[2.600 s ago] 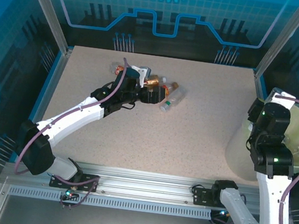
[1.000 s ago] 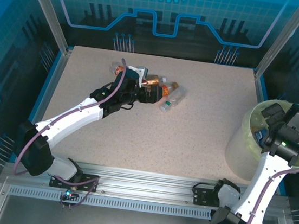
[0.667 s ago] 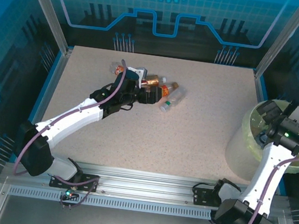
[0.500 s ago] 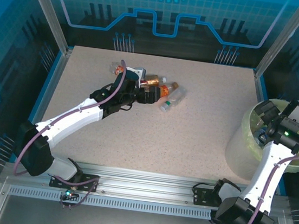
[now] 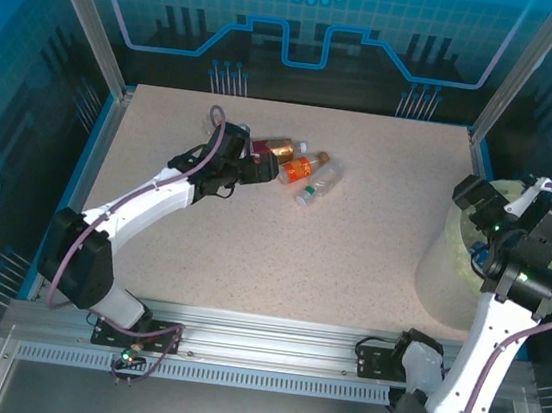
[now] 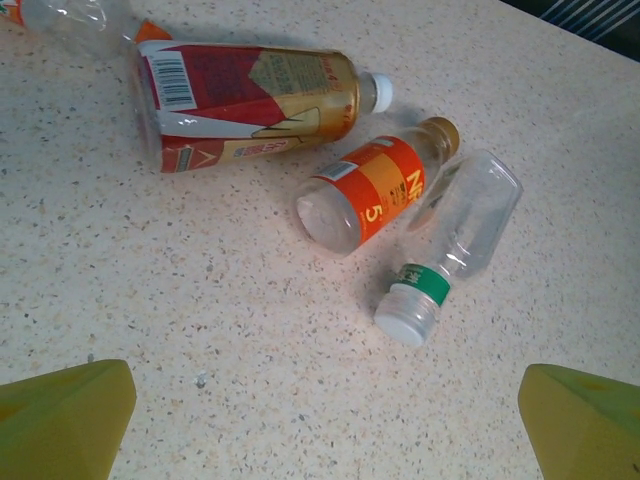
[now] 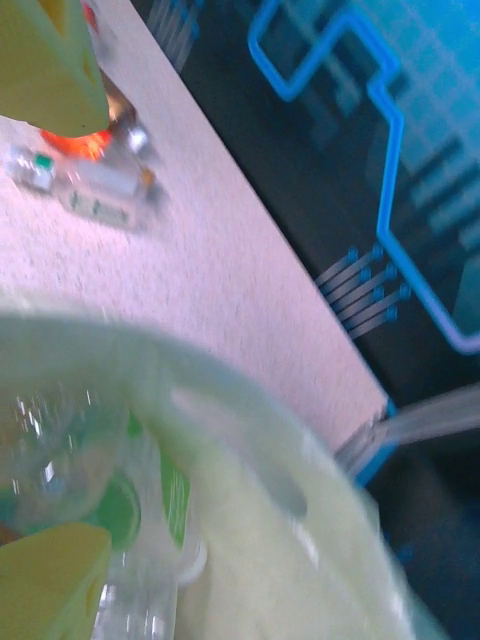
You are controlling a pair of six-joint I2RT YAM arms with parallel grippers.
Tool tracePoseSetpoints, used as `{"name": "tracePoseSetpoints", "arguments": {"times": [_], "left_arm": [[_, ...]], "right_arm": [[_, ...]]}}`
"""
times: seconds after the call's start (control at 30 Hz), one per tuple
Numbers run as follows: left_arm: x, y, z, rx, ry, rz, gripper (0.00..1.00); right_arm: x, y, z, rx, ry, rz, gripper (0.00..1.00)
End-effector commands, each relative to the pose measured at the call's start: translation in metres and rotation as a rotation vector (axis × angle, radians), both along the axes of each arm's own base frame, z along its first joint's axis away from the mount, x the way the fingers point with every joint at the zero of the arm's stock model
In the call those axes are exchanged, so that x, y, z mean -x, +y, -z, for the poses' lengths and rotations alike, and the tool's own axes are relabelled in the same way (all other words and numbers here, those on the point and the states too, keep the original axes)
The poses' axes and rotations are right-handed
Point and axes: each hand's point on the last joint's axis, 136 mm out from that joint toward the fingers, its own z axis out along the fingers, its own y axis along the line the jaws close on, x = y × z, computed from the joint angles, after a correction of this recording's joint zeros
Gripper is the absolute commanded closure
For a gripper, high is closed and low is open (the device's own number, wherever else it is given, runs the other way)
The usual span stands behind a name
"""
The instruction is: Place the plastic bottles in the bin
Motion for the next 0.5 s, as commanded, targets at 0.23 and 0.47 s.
{"name": "tracePoseSetpoints", "arguments": {"times": [0.23, 0.47], "left_arm": [[-0.007, -0.005, 0.017, 0.112, 0.130, -0.043, 0.01], [-0.003, -0.012, 0.020, 0.152, 0.154, 0.001, 0.01]], "right_arm": [[-0.014, 0.109, -0.035, -0.055, -0.189, -0.478, 0.00], [-0.036, 0.173, -0.007, -0.026, -0.105, -0.652, 0.00]]}}
